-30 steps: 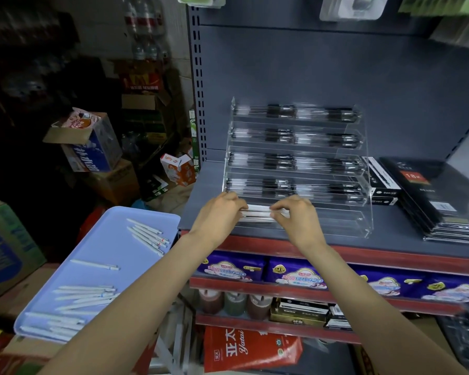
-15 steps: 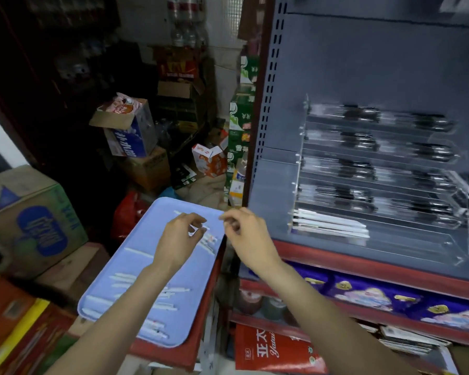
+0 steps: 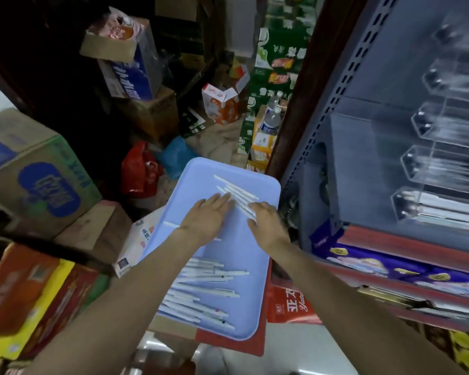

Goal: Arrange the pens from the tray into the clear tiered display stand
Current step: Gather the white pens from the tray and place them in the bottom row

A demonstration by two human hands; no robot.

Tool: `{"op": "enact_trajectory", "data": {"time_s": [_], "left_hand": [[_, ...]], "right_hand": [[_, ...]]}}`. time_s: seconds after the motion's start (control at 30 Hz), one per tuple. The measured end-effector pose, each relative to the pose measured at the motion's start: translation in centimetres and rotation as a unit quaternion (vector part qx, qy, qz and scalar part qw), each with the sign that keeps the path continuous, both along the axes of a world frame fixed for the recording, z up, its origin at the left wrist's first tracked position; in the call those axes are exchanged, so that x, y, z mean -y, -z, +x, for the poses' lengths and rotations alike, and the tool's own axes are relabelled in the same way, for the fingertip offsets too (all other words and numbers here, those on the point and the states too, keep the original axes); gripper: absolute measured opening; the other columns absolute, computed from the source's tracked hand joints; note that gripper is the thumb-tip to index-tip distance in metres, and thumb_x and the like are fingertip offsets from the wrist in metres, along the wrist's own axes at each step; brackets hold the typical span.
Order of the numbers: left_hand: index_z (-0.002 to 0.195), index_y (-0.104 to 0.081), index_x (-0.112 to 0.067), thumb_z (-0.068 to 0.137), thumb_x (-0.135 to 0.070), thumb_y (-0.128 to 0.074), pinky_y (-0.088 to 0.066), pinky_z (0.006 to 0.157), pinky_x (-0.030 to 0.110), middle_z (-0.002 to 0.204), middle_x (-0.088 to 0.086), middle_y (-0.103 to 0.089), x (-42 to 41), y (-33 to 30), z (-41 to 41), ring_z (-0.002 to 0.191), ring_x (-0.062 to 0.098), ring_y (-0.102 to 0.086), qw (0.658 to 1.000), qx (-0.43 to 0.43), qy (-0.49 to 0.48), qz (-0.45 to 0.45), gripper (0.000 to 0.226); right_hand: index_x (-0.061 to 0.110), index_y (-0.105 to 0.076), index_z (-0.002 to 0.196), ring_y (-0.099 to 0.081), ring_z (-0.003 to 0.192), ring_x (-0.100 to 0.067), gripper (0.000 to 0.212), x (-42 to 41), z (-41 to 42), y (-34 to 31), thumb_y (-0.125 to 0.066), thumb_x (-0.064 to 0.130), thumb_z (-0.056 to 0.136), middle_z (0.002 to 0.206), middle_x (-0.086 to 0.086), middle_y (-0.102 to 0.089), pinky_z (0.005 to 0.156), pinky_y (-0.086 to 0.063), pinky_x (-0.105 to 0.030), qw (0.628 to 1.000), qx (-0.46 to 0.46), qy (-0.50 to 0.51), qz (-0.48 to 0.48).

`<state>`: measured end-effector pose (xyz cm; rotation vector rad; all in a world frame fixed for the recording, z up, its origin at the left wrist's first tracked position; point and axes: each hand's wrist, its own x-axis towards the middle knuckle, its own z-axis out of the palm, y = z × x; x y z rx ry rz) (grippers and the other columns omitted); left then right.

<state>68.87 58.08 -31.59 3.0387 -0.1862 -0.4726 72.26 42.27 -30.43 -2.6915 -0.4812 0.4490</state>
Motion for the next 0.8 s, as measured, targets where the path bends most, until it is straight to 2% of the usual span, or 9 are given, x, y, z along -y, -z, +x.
{"op": "enact_trajectory", "data": {"time_s": [0.13, 0.27, 0.37, 0.47, 0.57, 0.67, 0.73, 0.8], "left_hand": [[0.15, 0.0, -0.022, 0.1, -0.015, -0.029, -0.009, 0.116, 0.035, 0.158, -0.004, 0.008, -0.7, 1.7, 0.4, 0.146, 0.015, 0.0, 1.0, -0.006, 0.02, 0.001, 0.058], [0.148, -0.017, -0.023, 0.099, -0.017, -0.035, -0.017, 0.112, 0.033, 0.157, -0.004, -0.011, -1.1, 2.4, 0.4, 0.144, 0.016, -0.013, 0.998, 0.054, 0.012, -0.037, 0.052], [0.146, -0.023, -0.025, 0.099, -0.018, -0.035, -0.02, 0.109, 0.032, 0.155, -0.005, -0.019, -1.4, 2.6, 0.4, 0.142, 0.015, -0.018, 0.995, 0.078, 0.004, -0.057, 0.049], [0.147, -0.02, -0.025, 0.1, -0.02, -0.035, -0.021, 0.108, 0.032, 0.156, -0.005, -0.017, -1.3, 2.7, 0.0, 0.142, 0.015, -0.017, 0.995, 0.069, -0.012, -0.066, 0.05], [0.149, -0.014, -0.025, 0.101, -0.021, -0.031, -0.02, 0.111, 0.034, 0.157, -0.003, -0.013, -0.9, 3.2, -0.3, 0.144, 0.017, -0.013, 0.995, 0.039, -0.033, -0.081, 0.051], [0.149, -0.02, -0.022, 0.101, -0.02, -0.033, -0.022, 0.113, 0.034, 0.157, -0.001, -0.017, -0.6, 3.3, -0.5, 0.144, 0.019, -0.015, 0.988, 0.026, -0.06, -0.137, 0.049], [0.143, -0.036, -0.016, 0.098, -0.013, -0.04, -0.03, 0.108, 0.032, 0.149, 0.005, -0.036, -0.2, 2.9, -0.6, 0.137, 0.023, -0.033, 0.958, 0.043, -0.117, -0.259, 0.045], [0.131, -0.051, -0.008, 0.096, -0.011, -0.044, -0.041, 0.097, 0.029, 0.131, 0.009, -0.056, 0.6, 1.7, -0.6, 0.118, 0.022, -0.054, 0.882, 0.054, -0.224, -0.412, 0.036]], "right_hand": [[0.009, -0.05, 0.123, -0.041, 0.12, -0.029, 0.029, -0.9, 0.5, 1.2, -0.046, 0.012, 0.095, 0.124, -0.012, -0.046, 0.09, -0.045, -0.041, 0.998, 0.003, 0.015, -0.055], [0.006, -0.051, 0.121, -0.046, 0.118, -0.033, 0.029, -1.4, 1.0, 1.8, -0.053, 0.015, 0.094, 0.122, -0.015, -0.047, 0.088, -0.046, -0.04, 0.997, -0.014, 0.035, -0.068], [0.004, -0.051, 0.118, -0.048, 0.115, -0.036, 0.029, -1.6, 1.0, 2.0, -0.056, 0.017, 0.093, 0.122, -0.017, -0.048, 0.086, -0.045, -0.041, 0.996, -0.041, 0.056, -0.061], [0.002, -0.049, 0.116, -0.05, 0.116, -0.035, 0.029, -1.9, 0.7, 2.1, -0.055, 0.018, 0.093, 0.123, -0.018, -0.05, 0.087, -0.044, -0.039, 0.996, -0.032, 0.056, -0.062], [0.002, -0.049, 0.114, -0.054, 0.113, -0.033, 0.027, -2.0, 0.4, 2.1, -0.054, 0.019, 0.094, 0.119, -0.018, -0.057, 0.082, -0.046, -0.036, 0.997, -0.026, 0.05, -0.055], [0.0, -0.055, 0.107, -0.057, 0.106, -0.035, 0.022, -1.6, 0.4, 2.0, -0.056, 0.016, 0.093, 0.111, -0.021, -0.061, 0.08, -0.046, -0.036, 0.995, -0.056, 0.083, 0.014], [-0.005, -0.061, 0.096, -0.059, 0.094, -0.034, 0.018, -1.4, 0.4, 1.6, -0.059, 0.013, 0.09, 0.1, -0.025, -0.063, 0.074, -0.043, -0.034, 0.982, -0.087, 0.126, 0.108], [0.0, -0.064, 0.074, -0.056, 0.073, -0.028, 0.015, -1.4, 0.2, 0.7, -0.063, 0.009, 0.086, 0.08, -0.025, -0.062, 0.067, -0.039, -0.031, 0.959, -0.119, 0.155, 0.203]]}}
